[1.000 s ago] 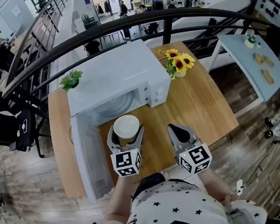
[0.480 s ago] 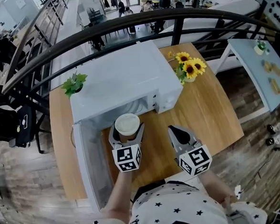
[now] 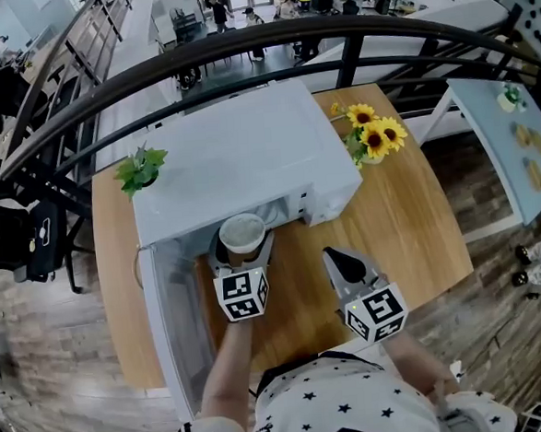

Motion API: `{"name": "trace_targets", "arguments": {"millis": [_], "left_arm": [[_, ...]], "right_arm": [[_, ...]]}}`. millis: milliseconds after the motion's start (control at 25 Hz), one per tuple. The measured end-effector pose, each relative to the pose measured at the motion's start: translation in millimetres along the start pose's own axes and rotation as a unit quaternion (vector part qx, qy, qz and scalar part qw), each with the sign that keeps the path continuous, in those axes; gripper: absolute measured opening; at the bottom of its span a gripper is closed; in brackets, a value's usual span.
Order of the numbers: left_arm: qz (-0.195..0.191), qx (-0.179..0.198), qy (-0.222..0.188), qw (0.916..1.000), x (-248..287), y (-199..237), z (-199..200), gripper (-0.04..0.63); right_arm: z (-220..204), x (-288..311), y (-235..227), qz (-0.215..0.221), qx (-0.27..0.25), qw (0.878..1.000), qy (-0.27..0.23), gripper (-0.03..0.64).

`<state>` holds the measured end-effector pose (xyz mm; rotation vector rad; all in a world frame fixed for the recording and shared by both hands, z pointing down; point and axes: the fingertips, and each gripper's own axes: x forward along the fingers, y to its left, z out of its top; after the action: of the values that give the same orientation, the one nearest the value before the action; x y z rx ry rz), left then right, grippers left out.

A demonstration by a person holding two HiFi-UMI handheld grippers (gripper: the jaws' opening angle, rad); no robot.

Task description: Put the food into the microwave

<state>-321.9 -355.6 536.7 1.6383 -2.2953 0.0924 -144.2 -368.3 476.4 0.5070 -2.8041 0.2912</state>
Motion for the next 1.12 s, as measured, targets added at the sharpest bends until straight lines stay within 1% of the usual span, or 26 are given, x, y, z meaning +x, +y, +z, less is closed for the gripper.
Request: {"name": "trace_targets", "arguments": {"millis": [280, 560, 920, 1120], "left_arm": [[0.011, 0.002, 0.013, 0.9999, 24.1, 12.5, -5.5, 0.492], [0.029, -0.004, 0.031, 0.9991, 42.6, 29.8, -15.7, 0.492], [0.051, -0.009, 0.054, 0.9972, 57.0, 51.0, -32.9, 0.492], [0.059, 0.005, 0.061, 0.9964, 59.8, 53.9, -36.9, 0.492]], "right_arm": [[-4.1, 5.8, -1.2, 0.004, 0.005, 1.0, 0.007, 0.006], [-8.2, 11.3, -0.1, 0.008, 0.007, 1.0, 0.017, 0.006], [-14.7, 17.6, 1.9, 0.014, 0.006, 0.999, 0.028, 0.006], [-16.0, 20.5, 2.0, 0.015, 0.006, 0.999, 0.029, 0.006]]}}
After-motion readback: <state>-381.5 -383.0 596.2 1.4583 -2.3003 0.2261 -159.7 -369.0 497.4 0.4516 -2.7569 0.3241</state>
